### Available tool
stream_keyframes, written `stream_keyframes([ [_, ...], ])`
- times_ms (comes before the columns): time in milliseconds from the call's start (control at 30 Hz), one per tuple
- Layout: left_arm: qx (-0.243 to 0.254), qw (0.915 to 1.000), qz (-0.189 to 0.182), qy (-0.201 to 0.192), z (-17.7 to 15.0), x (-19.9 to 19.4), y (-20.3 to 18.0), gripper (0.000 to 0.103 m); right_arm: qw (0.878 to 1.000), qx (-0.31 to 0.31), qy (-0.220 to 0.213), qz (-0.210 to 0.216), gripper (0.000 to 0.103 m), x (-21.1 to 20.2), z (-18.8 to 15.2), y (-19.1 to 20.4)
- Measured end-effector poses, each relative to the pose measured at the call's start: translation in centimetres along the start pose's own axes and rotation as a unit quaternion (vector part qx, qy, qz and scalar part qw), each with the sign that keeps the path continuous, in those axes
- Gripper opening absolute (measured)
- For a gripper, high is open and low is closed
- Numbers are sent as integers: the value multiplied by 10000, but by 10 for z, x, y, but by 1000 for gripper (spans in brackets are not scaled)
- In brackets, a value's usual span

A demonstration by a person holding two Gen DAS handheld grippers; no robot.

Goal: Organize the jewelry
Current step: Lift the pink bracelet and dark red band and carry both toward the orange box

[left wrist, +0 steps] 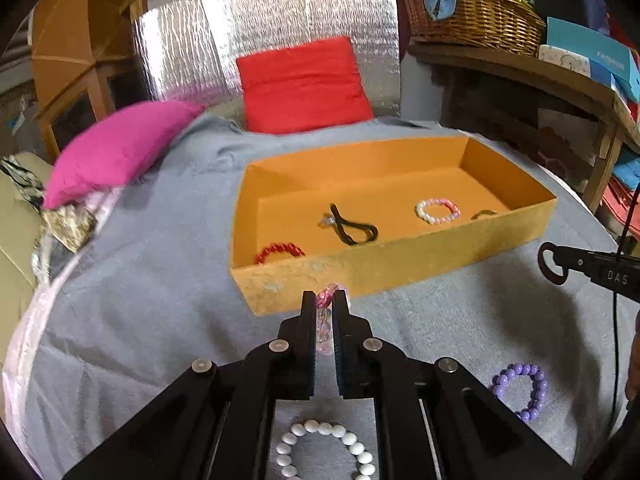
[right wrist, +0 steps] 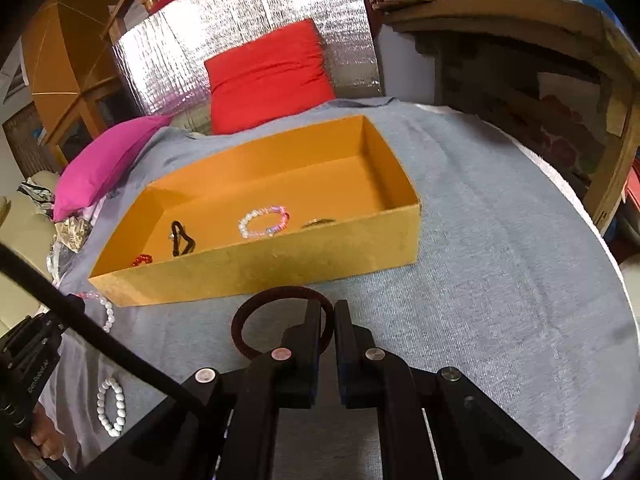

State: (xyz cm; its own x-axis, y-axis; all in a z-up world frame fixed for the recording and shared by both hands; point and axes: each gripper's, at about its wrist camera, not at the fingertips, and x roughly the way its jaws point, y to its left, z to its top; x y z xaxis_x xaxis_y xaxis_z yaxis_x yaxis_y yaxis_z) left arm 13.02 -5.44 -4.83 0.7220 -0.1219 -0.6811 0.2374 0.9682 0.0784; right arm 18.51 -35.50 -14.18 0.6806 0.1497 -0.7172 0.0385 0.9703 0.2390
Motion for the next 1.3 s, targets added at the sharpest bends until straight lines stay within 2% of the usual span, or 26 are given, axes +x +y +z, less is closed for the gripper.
stream_keyframes([
  [133,-295,9962,-518,631,-8,23,6,8,9996,19,260,-68,7,10,-3,0],
  [233,-524,9910,-730,996,-15,41,12,8,9986,40,516,-136,7,21,-8,1],
  [400,-700,9860,-844,1260,-23,54,20,8,9953,-36,916,-309,8,38,-16,3],
  [500,-606,9863,-861,1267,-25,53,19,10,9952,-141,878,-396,8,37,-17,5],
  [533,-583,9862,-886,1270,-26,52,19,16,9952,-134,884,-395,8,36,-17,5],
  [567,-563,9859,-936,1269,-26,51,18,27,9953,-111,887,-381,9,36,-16,5],
  [600,-543,9859,-955,1260,-27,49,18,34,9953,-65,901,-345,12,35,-16,3],
  [633,-503,9864,-953,1241,-27,47,17,47,9954,-11,915,-286,13,34,-15,1],
  [667,-444,9871,-932,1223,-27,46,15,54,9956,41,910,-230,16,33,-15,0],
  [800,-320,9872,-1045,1162,-26,40,12,59,9964,175,807,-172,31,26,-11,-7],
  [867,-248,9875,-1037,1161,-25,39,11,65,9968,254,746,-100,31,23,-9,-11],
  [967,-215,9868,-1029,1229,-27,42,9,65,9970,207,739,-76,32,22,-8,-9],
  [1100,-219,9866,-999,1270,-29,47,9,64,9956,-57,932,-89,32,32,-13,3],
  [1133,-237,9867,-1030,1235,-29,46,10,51,9950,-171,967,-170,31,34,-15,7],
  [1167,-256,9862,-1081,1226,-29,45,11,32,9948,-286,945,-265,27,35,-17,11],
  [1200,-293,9854,-1144,1227,-29,44,12,26,9943,-448,892,-371,18,34,-18,15],
  [1233,-344,9849,-1183,1213,-30,44,14,19,9938,-570,859,-426,12,33,-19,19],
  [1300,-423,9852,-1183,1165,-29,42,17,12,9942,-584,790,-439,10,30,-20,20],
])
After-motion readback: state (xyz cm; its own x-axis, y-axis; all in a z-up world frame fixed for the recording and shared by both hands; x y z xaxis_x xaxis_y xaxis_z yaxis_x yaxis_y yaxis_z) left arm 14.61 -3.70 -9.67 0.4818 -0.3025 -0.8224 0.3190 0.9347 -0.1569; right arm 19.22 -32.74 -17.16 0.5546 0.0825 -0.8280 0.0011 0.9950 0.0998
